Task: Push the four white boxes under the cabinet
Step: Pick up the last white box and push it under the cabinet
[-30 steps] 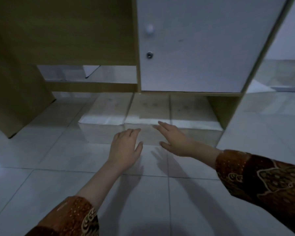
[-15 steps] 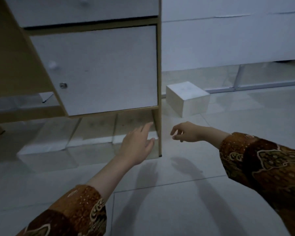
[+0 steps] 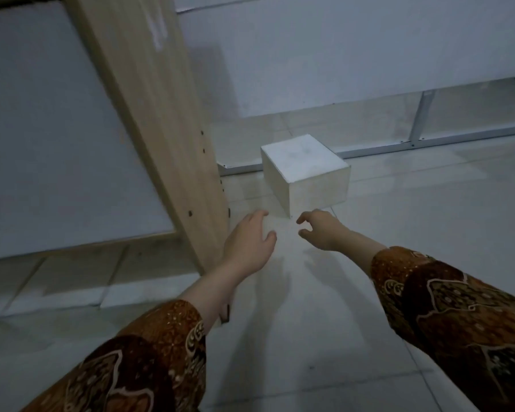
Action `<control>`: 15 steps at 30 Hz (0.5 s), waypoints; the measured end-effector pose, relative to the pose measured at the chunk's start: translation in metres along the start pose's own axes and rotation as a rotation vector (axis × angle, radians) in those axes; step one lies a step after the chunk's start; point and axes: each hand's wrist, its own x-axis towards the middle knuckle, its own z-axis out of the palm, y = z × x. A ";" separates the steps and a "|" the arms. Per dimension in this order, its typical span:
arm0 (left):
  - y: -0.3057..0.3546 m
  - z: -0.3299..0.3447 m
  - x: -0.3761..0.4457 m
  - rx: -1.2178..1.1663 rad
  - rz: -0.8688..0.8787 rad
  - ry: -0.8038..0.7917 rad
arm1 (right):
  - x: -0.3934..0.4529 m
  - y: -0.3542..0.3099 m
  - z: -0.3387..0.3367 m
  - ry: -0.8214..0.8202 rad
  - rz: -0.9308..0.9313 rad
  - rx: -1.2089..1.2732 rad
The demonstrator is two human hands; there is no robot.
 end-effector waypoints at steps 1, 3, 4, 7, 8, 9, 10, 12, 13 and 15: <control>0.002 0.006 0.014 -0.004 -0.025 -0.004 | 0.011 0.009 -0.005 0.012 -0.002 -0.003; 0.005 0.018 0.045 -0.003 -0.064 -0.014 | 0.040 0.030 -0.016 0.050 0.021 0.003; 0.006 0.023 0.056 0.001 -0.071 -0.014 | 0.051 0.037 -0.020 0.064 0.037 0.004; -0.001 0.038 0.089 -0.014 -0.104 -0.010 | 0.091 0.051 -0.026 0.085 0.067 0.005; -0.004 0.044 0.099 -0.032 -0.126 -0.006 | 0.102 0.053 -0.025 0.090 0.072 0.003; -0.008 0.049 0.108 -0.052 -0.161 -0.001 | 0.113 0.055 -0.022 0.091 0.072 -0.009; -0.013 0.056 0.119 -0.068 -0.184 0.007 | 0.125 0.058 -0.018 0.086 0.070 -0.026; -0.019 0.065 0.130 -0.078 -0.220 0.012 | 0.142 0.060 -0.011 0.065 0.058 -0.075; -0.023 0.073 0.139 -0.078 -0.226 0.008 | 0.154 0.064 -0.005 0.062 0.060 -0.100; -0.030 0.085 0.148 -0.074 -0.230 0.002 | 0.167 0.070 0.002 0.047 0.073 -0.160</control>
